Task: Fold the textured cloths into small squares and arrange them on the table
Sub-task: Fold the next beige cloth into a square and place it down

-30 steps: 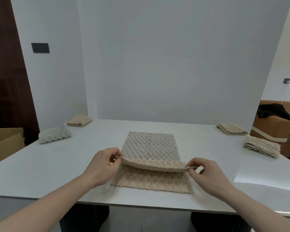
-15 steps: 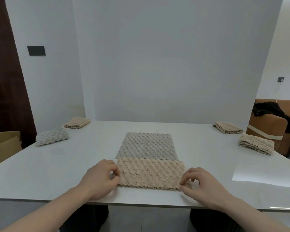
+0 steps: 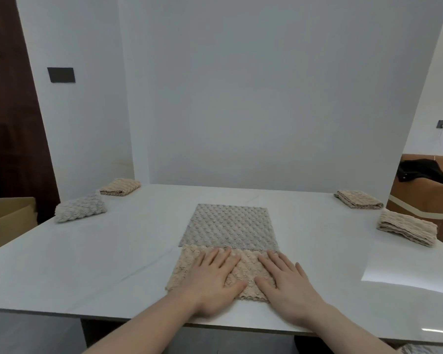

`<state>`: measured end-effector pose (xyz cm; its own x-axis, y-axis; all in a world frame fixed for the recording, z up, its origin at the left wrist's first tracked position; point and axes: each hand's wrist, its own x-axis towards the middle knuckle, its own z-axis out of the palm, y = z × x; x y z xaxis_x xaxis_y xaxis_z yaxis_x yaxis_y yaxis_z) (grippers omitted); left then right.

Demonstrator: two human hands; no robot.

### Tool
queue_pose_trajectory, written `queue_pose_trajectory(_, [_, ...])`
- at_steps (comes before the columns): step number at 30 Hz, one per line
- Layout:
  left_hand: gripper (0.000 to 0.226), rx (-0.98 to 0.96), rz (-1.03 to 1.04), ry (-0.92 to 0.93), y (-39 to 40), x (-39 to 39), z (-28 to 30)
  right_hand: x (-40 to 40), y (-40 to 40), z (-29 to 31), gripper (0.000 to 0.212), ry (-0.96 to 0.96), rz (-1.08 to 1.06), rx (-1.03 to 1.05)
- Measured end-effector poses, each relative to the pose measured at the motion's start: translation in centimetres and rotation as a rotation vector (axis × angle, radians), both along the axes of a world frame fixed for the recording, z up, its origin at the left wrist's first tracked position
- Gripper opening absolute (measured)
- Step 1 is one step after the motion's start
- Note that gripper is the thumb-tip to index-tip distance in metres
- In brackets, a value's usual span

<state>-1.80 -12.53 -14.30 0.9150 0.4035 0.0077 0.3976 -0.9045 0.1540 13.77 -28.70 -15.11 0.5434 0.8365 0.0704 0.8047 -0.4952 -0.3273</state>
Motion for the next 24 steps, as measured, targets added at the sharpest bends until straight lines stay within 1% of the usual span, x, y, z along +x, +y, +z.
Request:
queue_pose_trajectory(4, [0.08,0.003,0.009,0.034,0.4,0.2,-0.1,0.0,0.2,0.0,0.068,-0.032,0.002,-0.059])
queue_pose_trajectory(10, [0.079,-0.091,0.007,0.095,2.1,-0.4,1.4,-0.2,0.2,0.4,0.069,-0.044,0.011,-0.106])
queue_pose_trajectory(13, [0.079,-0.079,0.079,0.052,4.6,-2.4,1.0,-0.3,0.1,0.6,0.069,-0.039,0.009,-0.097])
queue_pose_trajectory(16, [0.077,-0.125,0.17,-0.061,6.7,-4.4,-0.1,-0.7,-0.1,0.6,0.069,-0.025,0.001,-0.06])
queue_pose_trajectory(18, [0.074,-0.136,0.196,-0.161,6.9,-4.8,-0.6,-0.9,-0.3,0.5,0.07,0.014,-0.016,0.017])
queue_pose_trajectory(19, [0.073,-0.134,0.2,-0.201,6.7,-4.8,-0.8,-0.9,-0.5,0.5,0.07,0.048,-0.048,0.088])
queue_pose_trajectory(22, [0.073,-0.146,0.218,-0.266,6.6,-4.8,-0.8,-0.5,-0.8,0.9,0.065,0.204,-0.248,0.372])
queue_pose_trajectory(23, [0.073,-0.157,0.225,-0.28,6.6,-4.8,-0.8,-0.2,-0.8,1.1,0.064,0.265,-0.317,0.419])
queue_pose_trajectory(24, [0.073,-0.173,0.233,-0.294,6.7,-4.8,-0.7,0.0,-0.6,1.2,0.066,0.305,-0.366,0.421])
